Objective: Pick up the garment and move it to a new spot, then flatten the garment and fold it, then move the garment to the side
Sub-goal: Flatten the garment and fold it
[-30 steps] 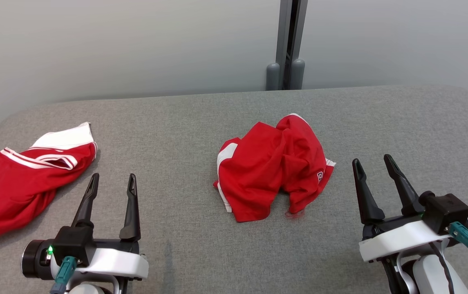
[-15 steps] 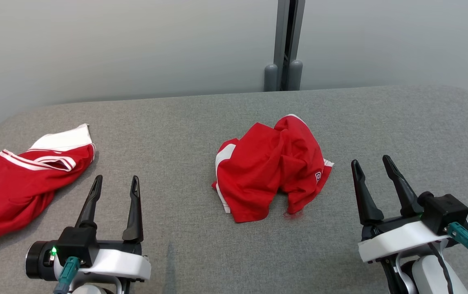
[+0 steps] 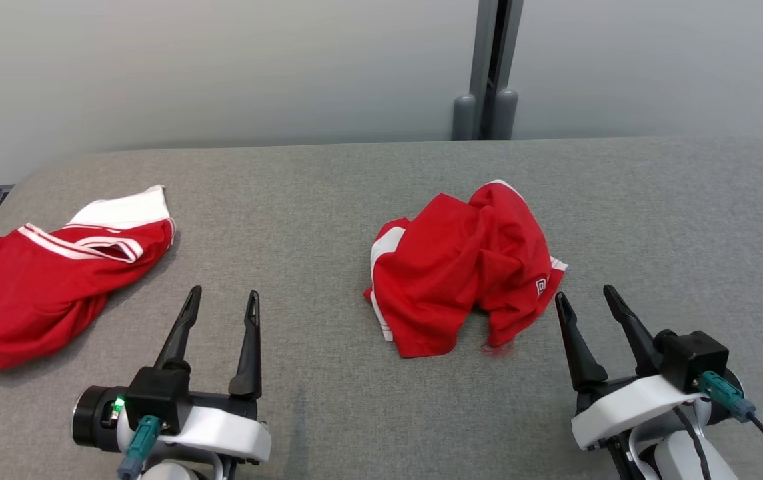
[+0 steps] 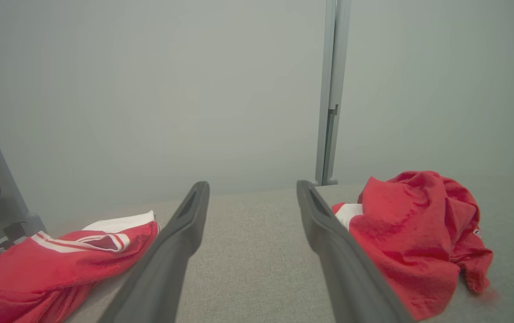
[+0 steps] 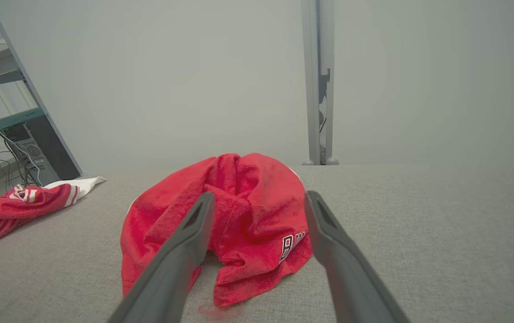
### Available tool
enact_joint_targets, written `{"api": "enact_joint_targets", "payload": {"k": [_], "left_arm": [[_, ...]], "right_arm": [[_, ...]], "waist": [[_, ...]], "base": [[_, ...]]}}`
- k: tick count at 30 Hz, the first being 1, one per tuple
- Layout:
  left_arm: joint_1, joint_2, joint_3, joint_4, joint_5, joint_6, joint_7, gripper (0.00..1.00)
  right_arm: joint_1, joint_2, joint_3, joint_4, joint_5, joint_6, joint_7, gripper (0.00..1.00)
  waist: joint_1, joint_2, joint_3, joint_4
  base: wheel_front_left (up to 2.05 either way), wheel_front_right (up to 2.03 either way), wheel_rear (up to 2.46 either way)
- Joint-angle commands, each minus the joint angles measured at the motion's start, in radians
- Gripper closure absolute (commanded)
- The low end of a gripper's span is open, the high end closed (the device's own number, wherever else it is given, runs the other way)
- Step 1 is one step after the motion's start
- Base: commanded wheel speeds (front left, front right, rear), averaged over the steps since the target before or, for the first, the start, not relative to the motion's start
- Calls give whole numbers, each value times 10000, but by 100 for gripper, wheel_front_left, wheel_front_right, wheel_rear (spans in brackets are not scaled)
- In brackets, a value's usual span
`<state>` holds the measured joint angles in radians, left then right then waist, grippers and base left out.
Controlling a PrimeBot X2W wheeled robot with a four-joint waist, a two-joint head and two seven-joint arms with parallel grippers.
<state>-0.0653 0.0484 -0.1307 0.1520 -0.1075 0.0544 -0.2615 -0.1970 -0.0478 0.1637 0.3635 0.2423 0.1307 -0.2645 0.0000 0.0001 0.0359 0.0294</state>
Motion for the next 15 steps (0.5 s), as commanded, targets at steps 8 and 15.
{"api": "enact_joint_targets", "payload": {"k": [8,15], "left_arm": [[-315,36,-744,191,-115,32,-28,0],[-439,36,-1104,403,1,193,-26,0]], "right_arm": [[-591,-130,298,1952,220,1,-16,0],[-1312,-188,-126,3893,347,1,-17,0]], "waist": [[0,-1,413,985],[0,-1,625,1691]], "base": [[0,0,0],[0,0,0]]}}
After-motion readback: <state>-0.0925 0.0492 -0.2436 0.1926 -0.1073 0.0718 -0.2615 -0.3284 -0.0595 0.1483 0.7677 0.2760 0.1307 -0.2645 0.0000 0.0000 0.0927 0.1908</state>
